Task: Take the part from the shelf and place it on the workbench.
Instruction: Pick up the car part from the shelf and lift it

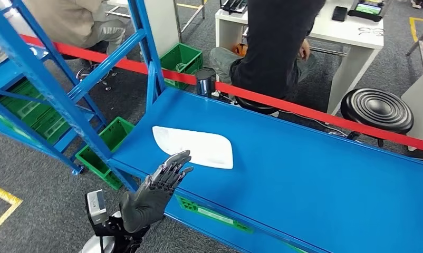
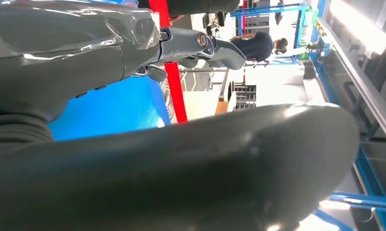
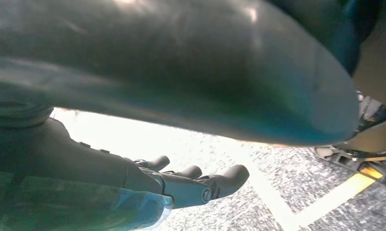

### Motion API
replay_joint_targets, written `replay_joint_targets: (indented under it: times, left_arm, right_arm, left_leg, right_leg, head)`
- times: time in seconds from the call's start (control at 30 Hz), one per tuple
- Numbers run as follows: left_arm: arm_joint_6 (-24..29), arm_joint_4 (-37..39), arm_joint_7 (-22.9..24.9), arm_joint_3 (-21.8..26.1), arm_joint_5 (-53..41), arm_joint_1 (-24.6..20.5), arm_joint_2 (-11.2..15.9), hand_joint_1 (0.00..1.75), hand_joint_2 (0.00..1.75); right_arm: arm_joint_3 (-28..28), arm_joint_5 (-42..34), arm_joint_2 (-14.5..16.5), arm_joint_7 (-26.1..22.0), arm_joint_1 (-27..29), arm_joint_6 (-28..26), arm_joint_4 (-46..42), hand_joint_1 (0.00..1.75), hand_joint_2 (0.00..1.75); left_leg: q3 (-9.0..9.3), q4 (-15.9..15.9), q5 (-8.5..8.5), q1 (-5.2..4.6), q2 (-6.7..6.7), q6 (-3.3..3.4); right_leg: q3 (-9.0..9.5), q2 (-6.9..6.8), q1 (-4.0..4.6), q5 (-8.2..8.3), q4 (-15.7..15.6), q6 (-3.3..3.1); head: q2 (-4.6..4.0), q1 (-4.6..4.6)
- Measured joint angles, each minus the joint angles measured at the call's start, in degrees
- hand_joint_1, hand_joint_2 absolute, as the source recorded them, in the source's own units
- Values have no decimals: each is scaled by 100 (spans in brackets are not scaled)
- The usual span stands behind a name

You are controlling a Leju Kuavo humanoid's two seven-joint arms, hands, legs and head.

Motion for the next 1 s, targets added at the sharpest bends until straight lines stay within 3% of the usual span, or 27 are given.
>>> replay_joint_targets:
  times: [0.07, 0.1, 0.13, 0.17, 0.27, 0.3, 0.37, 0.43, 0.5, 0.57, 0.6, 0.63, 0.67, 0.73, 0.77, 0.8, 0.87, 0.93, 1.0]
  left_arm:
    - [-14, 10, 2, 0, -1, 7, 5, 0, 0]
    - [-19, 18, 6, -1, -3, 12, 8, 0, 0]
    - [-26, 26, 13, 0, -8, 16, 11, 0, 0]
    - [-31, 31, 22, 1, -14, 18, 14, 0, 0]
    - [-40, 32, 45, 7, -26, 13, 20, 0, 0]
    - [-43, 31, 51, 8, -29, 10, 21, 0, 0]
    - [-55, 30, 74, 10, -39, 7, 25, 0, 0]
    - [-75, 23, 99, 11, -62, 5, 25, 0, 87]
    - [-86, 21, 131, 12, -120, -4, 16, 0, 175]
    - [-33, 39, 164, 6, -270, -4, 8, 0, 175]
    - [16, 56, 175, 1, -371, 0, 5, 0, 175]
    - [68, 73, 178, -5, -468, 3, 5, 0, 175]
    - [110, 90, 178, -11, -541, 3, 5, 0, 175]
    - [175, 115, 177, -22, -649, 3, 1, 0, 175]
    - [233, 124, 174, -27, -740, 1, -1, 0, 175]
    - [351, 131, 169, -32, -922, -2, -2, 0, 175]
    - [874, 166, 176, -48, -1669, -14, 0, 0, 175]
    - [1805, 267, 282, -74, -2890, -51, -1, 0, 175]
    - [2868, 462, 579, -108, -4283, -147, -11, 0, 175]
  right_arm:
    - [4, -26, 0, -9, 2, -27, 1, 0, 0]
    - [8, -34, 3, -13, 4, -46, 1, 0, 0]
    - [12, -42, 4, -20, 7, -63, 1, 0, 0]
    - [18, -48, 4, -27, 7, -73, 1, 0, 0]
    - [32, -58, 16, -48, 3, -74, 1, 0, 0]
    - [36, -62, 21, -51, 5, -67, 1, 0, 0]
    - [44, -79, 26, -45, 12, -54, 0, 0, 0]
    - [49, -110, 27, -26, 19, -51, -1, 0, 0]
    - [57, -145, 19, -11, 16, -58, -1, 0, 0]
    - [79, -191, 4, -9, 20, -74, -1, 0, 0]
    - [93, -216, -4, -9, 26, -80, -1, 0, 0]
    - [107, -241, -13, -10, 35, -84, -1, 0, 0]
    - [119, -258, -22, -12, 42, -84, -1, 0, 0]
    - [138, -277, -36, -16, 44, -84, -1, 0, 0]
    - [144, -289, -34, -20, 40, -84, -2, 0, 0]
    - [150, -306, -33, -30, 35, -84, -2, 0, 0]
    - [169, -372, -26, -62, 36, -92, -3, 0, 0]
    - [190, -461, -26, -98, 51, -118, -8, 0, 0]
    - [222, -560, -62, -113, 90, -185, -76, 0, 0]
  left_leg:
    - [-397, 792, -339, 42, 0, -67]
    - [-553, 1078, -417, 58, 1, -84]
    - [-614, 1163, -386, 68, 1, -85]
    - [-548, 995, -240, 71, 1, -71]
    - [0, -161, 281, 40, 2, 56]
    - [105, -384, 334, 20, 5, 96]
    - [140, -487, 324, -20, 9, 147]
    - [230, -610, 377, -11, 11, 198]
    - [335, -748, 447, 12, 26, 251]
    - [341, -771, 459, -2, 32, 274]
    - [335, -767, 455, -12, 26, 272]
    - [331, -761, 451, -21, 18, 269]
    - [330, -750, 445, -25, 9, 261]
    - [328, -698, 411, -25, -5, 221]
    - [316, -653, 381, -40, -8, 191]
    - [300, -610, 353, -52, -10, 162]
    - [271, -548, 316, -74, -9, 122]
    - [249, -487, 271, -53, -7, 91]
    - [93, -132, 45, -21, -4, 22]
  right_leg:
    - [5, -2, 12, -5, 3, -26]
    - [6, -1, 20, -7, 4, -25]
    - [9, 1, 26, -10, 5, -24]
    - [17, 6, 33, -13, 5, -23]
    - [37, 27, 56, -19, -1, -14]
    - [31, 29, 61, -22, -4, 3]
    - [23, 26, 66, -21, -24, 62]
    - [18, 16, 72, -49, -6, 116]
    - [-149, 8, 85, -238, 362, 101]
    - [-527, 6, 80, -542, 1120, 58]
    - [-693, 6, 80, -636, 1424, 62]
    - [-767, 6, 80, -645, 1538, 89]
    - [-714, 5, 78, -555, 1402, 136]
    - [-347, -6, 65, -233, 624, 228]
    - [-174, -11, 62, -101, 272, 238]
    - [-66, -12, 64, -29, 66, 211]
    - [-38, -5, 82, -8, 24, 125]
    - [-39, 6, 52, -4, 33, 59]
    - [-27, 9, 24, 3, 24, 12]
  head:
    - [0, -8]
    - [0, -8]
    - [0, -8]
    - [0, -8]
    - [0, -4]
    - [0, -3]
    - [0, -1]
    - [0, 3]
    - [0, 17]
    - [0, 30]
    - [0, 33]
    - [0, 33]
    - [0, 33]
    - [0, 34]
    - [0, 36]
    - [0, 34]
    - [0, 28]
    - [0, 20]
    - [0, 4]
